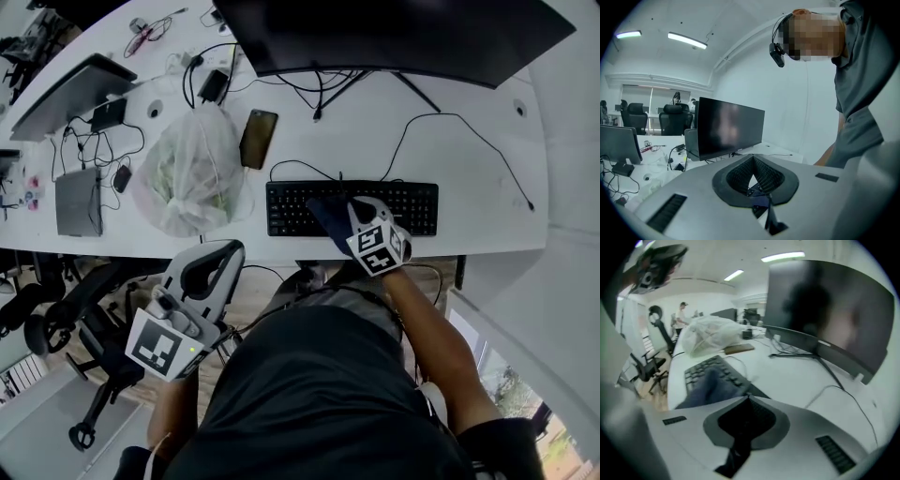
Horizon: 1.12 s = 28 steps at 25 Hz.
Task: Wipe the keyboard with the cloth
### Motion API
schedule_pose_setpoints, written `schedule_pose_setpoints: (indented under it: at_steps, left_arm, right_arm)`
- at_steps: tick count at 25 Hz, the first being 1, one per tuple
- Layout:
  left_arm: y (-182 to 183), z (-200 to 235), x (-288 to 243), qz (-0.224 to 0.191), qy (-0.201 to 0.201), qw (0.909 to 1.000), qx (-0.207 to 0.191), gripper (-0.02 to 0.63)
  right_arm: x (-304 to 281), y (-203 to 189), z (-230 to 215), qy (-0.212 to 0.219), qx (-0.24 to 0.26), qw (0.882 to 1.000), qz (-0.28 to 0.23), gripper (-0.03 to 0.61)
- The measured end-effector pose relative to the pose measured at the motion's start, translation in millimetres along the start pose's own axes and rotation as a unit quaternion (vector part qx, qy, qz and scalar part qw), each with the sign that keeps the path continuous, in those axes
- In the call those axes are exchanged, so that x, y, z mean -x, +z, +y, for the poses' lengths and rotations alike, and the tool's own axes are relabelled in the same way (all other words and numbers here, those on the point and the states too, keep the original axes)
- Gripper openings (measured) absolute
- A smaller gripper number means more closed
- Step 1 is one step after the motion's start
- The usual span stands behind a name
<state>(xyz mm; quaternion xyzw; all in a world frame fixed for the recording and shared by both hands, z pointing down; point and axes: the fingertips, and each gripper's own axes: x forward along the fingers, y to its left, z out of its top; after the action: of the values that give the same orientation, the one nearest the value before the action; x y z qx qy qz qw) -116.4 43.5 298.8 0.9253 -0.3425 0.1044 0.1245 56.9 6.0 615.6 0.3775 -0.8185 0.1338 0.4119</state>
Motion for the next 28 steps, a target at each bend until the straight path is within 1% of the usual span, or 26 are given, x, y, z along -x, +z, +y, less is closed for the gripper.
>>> schedule_pose_setpoints:
  at_steps: [2, 3, 4, 5, 6, 7, 8, 9, 10, 11, 12, 13, 14, 15, 16, 17, 18, 19, 21, 22, 23, 24, 25, 26, 27, 28]
  left_arm:
    - [2, 2, 0, -0.007, -0.002, 1.0, 0.006, 0.003]
    - [1, 3, 1, -0.008, -0.001, 0.9999, 0.008, 0.003]
    - [-2, 4, 2, -0.004, 0.002, 0.9999, 0.012, 0.003]
    - [-5, 4, 3, 0.002, 0.004, 0.9999, 0.016, 0.003]
    - [-7, 4, 4, 0.004, 0.004, 0.9998, 0.019, 0.003]
    - [-7, 4, 3, 0.002, 0.003, 0.9998, 0.02, 0.003]
    - [-6, 4, 2, -0.002, 0.001, 0.9998, 0.02, 0.003]
    - [-5, 5, 1, -0.005, -0.001, 0.9998, 0.018, 0.003]
    - [-5, 6, 0, -0.006, -0.002, 0.9999, 0.016, 0.003]
    - [-5, 6, -2, -0.006, -0.003, 0.9999, 0.015, 0.003]
    - [-4, 6, -3, -0.004, -0.004, 0.9999, 0.013, 0.003]
    - [-5, 7, -3, 0.001, -0.002, 0.9999, 0.012, 0.003]
    - [-6, 7, -3, 0.006, -0.001, 0.9999, 0.013, 0.003]
    - [-7, 8, -2, 0.009, 0.001, 0.9998, 0.016, 0.003]
    - [-10, 9, -1, 0.015, 0.004, 0.9997, 0.019, 0.003]
    - [-13, 10, 0, 0.02, 0.008, 0.9995, 0.023, 0.003]
    - [-15, 12, 1, 0.023, 0.01, 0.9994, 0.025, 0.003]
    - [-16, 12, 1, 0.024, 0.011, 0.9993, 0.027, 0.003]
    - [-17, 14, 2, 0.023, 0.011, 0.9993, 0.028, 0.003]
    - [-18, 15, 2, 0.021, 0.011, 0.9994, 0.027, 0.003]
    - [-19, 15, 1, 0.021, 0.01, 0.9994, 0.027, 0.003]
    - [-20, 15, 0, 0.021, 0.009, 0.9993, 0.029, 0.003]
    - [-20, 15, -2, 0.021, 0.008, 0.9993, 0.031, 0.003]
    - [-19, 15, -3, 0.018, 0.005, 0.9994, 0.029, 0.003]
    - [-18, 15, -5, 0.014, 0.002, 0.9996, 0.022, 0.003]
    - [-18, 16, -5, 0.012, 0.0, 0.9998, 0.017, 0.003]
  right_arm:
    - [9, -7, -66, -0.067, -0.059, 0.996, -0.003, 0.009]
    - [17, -3, -86, -0.075, -0.089, 0.993, -0.019, 0.011]
    - [24, 5, -92, -0.059, -0.117, 0.99, -0.043, 0.011]
    - [31, 15, -84, -0.025, -0.141, 0.987, -0.066, 0.016]
    - [36, 24, -63, 0.016, -0.154, 0.984, -0.084, 0.048]
    - [38, 30, -34, 0.055, -0.149, 0.983, -0.091, 0.174]
    - [35, 31, 1, 0.088, -0.125, 0.985, -0.085, 0.23]
    - [30, 25, 35, 0.111, -0.082, 0.988, -0.066, 0.245]
    - [22, 15, 65, 0.122, -0.027, 0.991, -0.038, 0.26]
    - [13, 3, 84, 0.118, 0.031, 0.992, -0.008, 0.261]
    - [5, -7, 92, 0.104, 0.081, 0.991, 0.011, 0.262]
    - [1, -12, 94, 0.091, 0.112, 0.989, 0.016, 0.261]
    - [1, -14, 93, 0.087, 0.118, 0.989, 0.014, 0.259]
    - [4, -14, 93, 0.098, 0.107, 0.989, 0.011, 0.247]
    - [8, -14, 91, 0.117, 0.083, 0.99, 0.008, 0.176]
    - [13, -14, 85, 0.133, 0.05, 0.99, 0.004, 0.073]
    - [17, -13, 72, 0.134, 0.013, 0.991, 0.0, 0.071]
    - [20, -12, 50, 0.115, -0.025, 0.993, -0.006, 0.067]
    - [22, -13, -10, 0.035, -0.095, 0.995, -0.013, 0.066]
    - [20, -14, -36, -0.005, -0.121, 0.993, -0.012, 0.066]
    - [17, -14, -51, -0.03, -0.138, 0.99, -0.01, 0.066]
    - [12, -10, -53, -0.04, -0.142, 0.989, -0.009, 0.065]
    - [7, -3, -41, -0.034, -0.13, 0.991, -0.01, 0.063]
    - [2, 6, -19, -0.012, -0.103, 0.994, -0.013, 0.061]
    - [-4, 15, 8, 0.021, -0.071, 0.997, -0.017, 0.061]
    - [-9, 23, 32, 0.055, -0.042, 0.997, -0.02, 0.061]
